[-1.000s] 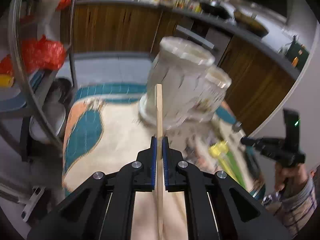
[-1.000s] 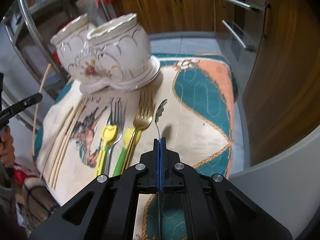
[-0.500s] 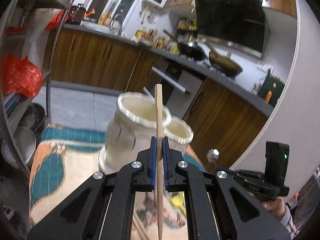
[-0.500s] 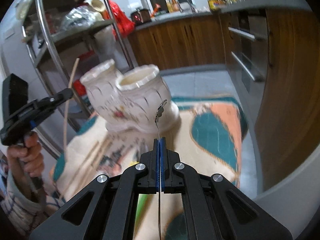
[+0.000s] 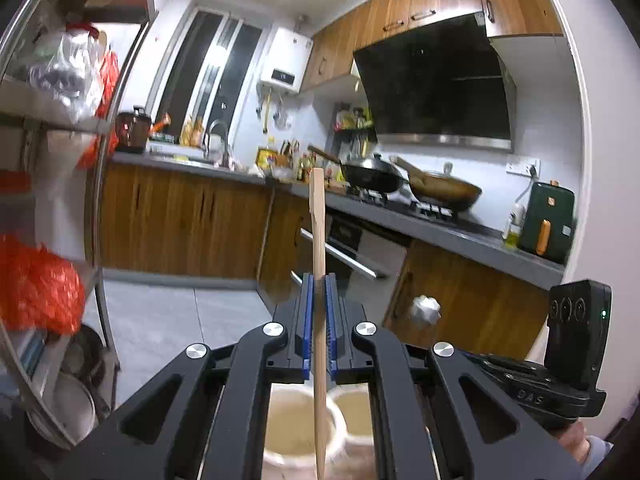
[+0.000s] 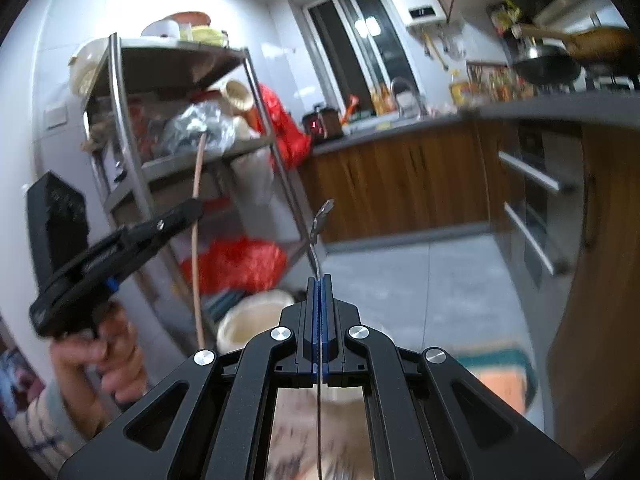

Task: Organize utensils
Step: 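Lift the spoon and chopstick and carry both over the ceramic holder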

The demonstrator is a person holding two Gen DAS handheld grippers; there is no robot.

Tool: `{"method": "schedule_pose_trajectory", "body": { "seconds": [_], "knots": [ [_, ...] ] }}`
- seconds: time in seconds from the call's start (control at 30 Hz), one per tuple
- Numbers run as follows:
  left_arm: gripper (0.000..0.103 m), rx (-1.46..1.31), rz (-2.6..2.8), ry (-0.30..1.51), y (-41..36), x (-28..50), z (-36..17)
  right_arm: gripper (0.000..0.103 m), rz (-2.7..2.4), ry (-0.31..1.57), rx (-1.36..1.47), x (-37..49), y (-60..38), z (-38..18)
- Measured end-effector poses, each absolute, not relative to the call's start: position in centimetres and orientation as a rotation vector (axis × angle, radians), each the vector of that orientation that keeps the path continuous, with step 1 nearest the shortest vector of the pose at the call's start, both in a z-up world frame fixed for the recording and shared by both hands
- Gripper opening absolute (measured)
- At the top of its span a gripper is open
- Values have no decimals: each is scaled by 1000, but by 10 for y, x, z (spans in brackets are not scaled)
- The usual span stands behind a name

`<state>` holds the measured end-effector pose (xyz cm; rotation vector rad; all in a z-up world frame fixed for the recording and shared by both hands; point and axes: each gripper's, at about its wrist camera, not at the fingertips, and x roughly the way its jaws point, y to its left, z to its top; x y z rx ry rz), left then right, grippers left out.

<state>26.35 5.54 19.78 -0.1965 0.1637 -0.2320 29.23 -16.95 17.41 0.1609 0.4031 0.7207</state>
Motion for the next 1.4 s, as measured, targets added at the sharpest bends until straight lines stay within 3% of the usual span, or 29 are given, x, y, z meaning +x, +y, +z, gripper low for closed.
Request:
{"method": "schedule_pose_trajectory", "body": {
  "seconds": [0.33,0.83,1.4],
  "knots": [
    [5,-156,-168,87,58,292,183,2,659,341,137,340,-136,158],
    [5,-164,-144,244,49,268,110,2,585,396,54,309,-138,124],
    [6,-192,-146,281,54,261,102,2,578,479,63,302,-143,111]
  ]
}}
